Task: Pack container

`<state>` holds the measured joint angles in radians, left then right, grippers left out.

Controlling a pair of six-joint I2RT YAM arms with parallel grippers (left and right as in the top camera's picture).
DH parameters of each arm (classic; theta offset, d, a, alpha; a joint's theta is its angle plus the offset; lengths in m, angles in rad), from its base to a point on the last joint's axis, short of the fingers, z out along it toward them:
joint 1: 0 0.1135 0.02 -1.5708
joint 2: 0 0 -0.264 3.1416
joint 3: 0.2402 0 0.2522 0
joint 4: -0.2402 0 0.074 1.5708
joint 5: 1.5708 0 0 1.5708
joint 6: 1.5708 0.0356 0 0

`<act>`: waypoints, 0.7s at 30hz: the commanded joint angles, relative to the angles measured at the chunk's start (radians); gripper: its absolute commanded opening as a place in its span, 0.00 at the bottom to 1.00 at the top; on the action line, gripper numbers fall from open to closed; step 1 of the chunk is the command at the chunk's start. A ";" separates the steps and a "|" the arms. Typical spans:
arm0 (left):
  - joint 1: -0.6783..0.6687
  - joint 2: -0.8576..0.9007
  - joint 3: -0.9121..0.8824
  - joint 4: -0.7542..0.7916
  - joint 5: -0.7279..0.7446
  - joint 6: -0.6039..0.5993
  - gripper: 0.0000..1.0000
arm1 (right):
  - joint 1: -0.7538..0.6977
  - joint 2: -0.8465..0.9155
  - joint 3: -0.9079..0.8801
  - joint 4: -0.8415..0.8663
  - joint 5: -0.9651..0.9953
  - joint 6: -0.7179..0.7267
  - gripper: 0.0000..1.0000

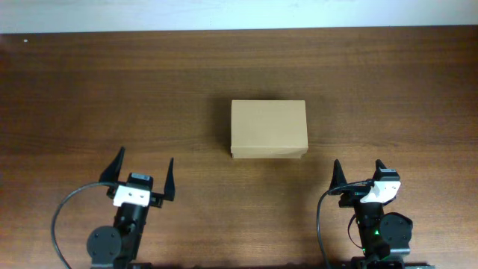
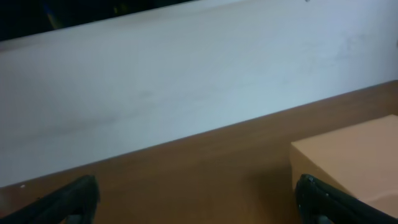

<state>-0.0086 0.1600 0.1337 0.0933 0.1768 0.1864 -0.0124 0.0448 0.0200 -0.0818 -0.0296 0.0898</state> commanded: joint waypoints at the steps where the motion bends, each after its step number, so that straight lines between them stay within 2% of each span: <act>1: -0.005 -0.073 -0.031 -0.029 0.006 0.002 1.00 | -0.002 -0.004 -0.014 0.003 0.012 -0.005 0.99; 6: -0.003 -0.149 -0.036 -0.141 0.006 0.002 1.00 | -0.002 -0.004 -0.014 0.003 0.012 -0.005 0.99; 12: -0.002 -0.155 -0.036 -0.232 0.003 0.002 1.00 | -0.002 -0.004 -0.014 0.003 0.012 -0.005 0.99; 17: -0.002 -0.155 -0.036 -0.393 0.003 0.002 1.00 | -0.002 -0.004 -0.014 0.003 0.012 -0.004 0.99; 21: -0.002 -0.155 -0.036 -0.409 -0.010 0.002 1.00 | -0.002 -0.004 -0.014 0.003 0.012 -0.005 0.99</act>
<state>-0.0082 0.0135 0.1017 -0.3126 0.1757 0.1864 -0.0124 0.0448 0.0200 -0.0822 -0.0292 0.0895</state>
